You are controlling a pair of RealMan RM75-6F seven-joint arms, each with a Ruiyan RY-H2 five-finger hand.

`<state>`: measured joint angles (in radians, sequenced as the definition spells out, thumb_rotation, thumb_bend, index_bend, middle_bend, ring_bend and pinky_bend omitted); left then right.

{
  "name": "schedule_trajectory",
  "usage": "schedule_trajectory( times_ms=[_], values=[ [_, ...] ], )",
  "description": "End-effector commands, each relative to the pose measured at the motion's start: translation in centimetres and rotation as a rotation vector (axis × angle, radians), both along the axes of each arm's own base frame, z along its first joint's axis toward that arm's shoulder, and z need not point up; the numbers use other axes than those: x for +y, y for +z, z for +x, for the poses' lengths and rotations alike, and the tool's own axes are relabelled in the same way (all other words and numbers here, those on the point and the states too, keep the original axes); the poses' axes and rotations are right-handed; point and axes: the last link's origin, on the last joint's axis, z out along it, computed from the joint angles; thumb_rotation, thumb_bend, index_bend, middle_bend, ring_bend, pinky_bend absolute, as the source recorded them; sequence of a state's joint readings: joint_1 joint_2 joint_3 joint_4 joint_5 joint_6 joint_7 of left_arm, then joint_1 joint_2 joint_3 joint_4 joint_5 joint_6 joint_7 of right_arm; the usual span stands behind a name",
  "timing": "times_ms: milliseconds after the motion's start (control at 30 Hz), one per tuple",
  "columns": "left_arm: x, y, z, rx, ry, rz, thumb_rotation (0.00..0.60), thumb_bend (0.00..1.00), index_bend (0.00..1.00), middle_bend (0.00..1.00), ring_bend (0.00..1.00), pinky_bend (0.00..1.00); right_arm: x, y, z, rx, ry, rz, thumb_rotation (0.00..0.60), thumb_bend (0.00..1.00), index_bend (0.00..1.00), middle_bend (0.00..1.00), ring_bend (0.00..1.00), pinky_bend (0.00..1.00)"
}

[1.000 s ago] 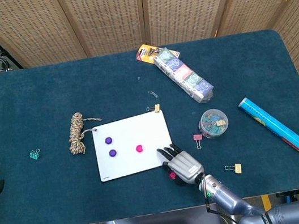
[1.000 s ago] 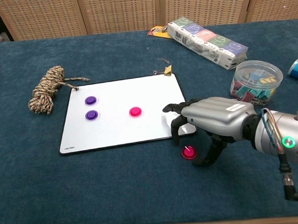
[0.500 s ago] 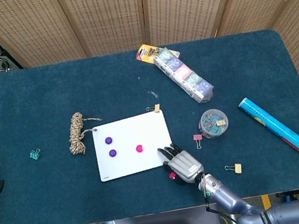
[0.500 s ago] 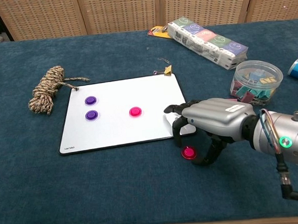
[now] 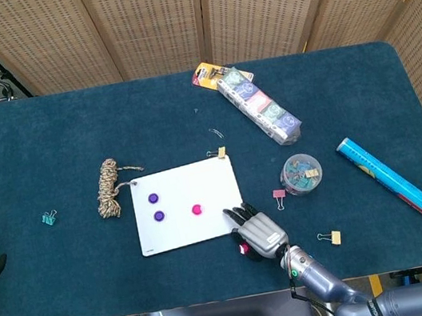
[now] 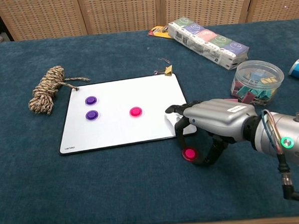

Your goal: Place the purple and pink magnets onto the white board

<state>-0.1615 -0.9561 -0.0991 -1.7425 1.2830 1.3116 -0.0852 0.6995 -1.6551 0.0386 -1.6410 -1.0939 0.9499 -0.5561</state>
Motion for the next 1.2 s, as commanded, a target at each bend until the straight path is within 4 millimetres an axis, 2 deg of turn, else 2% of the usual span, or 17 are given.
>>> schedule_trajectory(
  times_ms=[33,433,600,700,933,1200],
  values=[
    [0.0,0.0,0.0,0.0,0.0,-0.002,0.6,0.31,0.0,0.0,0.0,0.0,-0.1,0.1,0.0,-0.005,-0.005,-0.002,0.6,0.37,0.54,0.0,0.0,0.03],
    [0.0,0.0,0.0,-0.003,0.002,-0.006,0.6,0.31,0.0,0.0,0.0,0.0,-1.7,1.3,0.6,-0.058,-0.06,-0.044,0.6,0.43,0.55,0.0,0.0,0.04],
    [0.1,-0.1,0.0,0.0,-0.003,-0.01,0.6,0.31,0.0,0.0,0.0,0.0,-3.7,2.0,1.3,-0.077,-0.083,-0.076,0.6,0.44,0.55,0.0,0.0,0.04],
    [0.1,-0.2,0.0,0.001,-0.003,-0.012,0.6,0.31,0.0,0.0,0.0,0.0,-5.4,2.2,2.4,-0.092,-0.09,-0.09,0.6,0.44,0.56,0.0,0.0,0.04],
    [0.4,-0.2,-0.3,0.002,0.016,-0.01,0.6,0.31,0.0,0.0,0.0,0.0,-8.7,1.0,5.5,-0.087,-0.1,-0.09,0.6,0.46,0.55,0.0,0.0,0.04],
    [0.8,-0.1,-0.6,0.004,0.035,-0.006,0.6,0.31,0.0,0.0,0.0,0.0,-12.0,-1.0,7.1,-0.073,-0.151,-0.095,0.6,0.48,0.55,0.0,0.0,0.04]
  ],
)
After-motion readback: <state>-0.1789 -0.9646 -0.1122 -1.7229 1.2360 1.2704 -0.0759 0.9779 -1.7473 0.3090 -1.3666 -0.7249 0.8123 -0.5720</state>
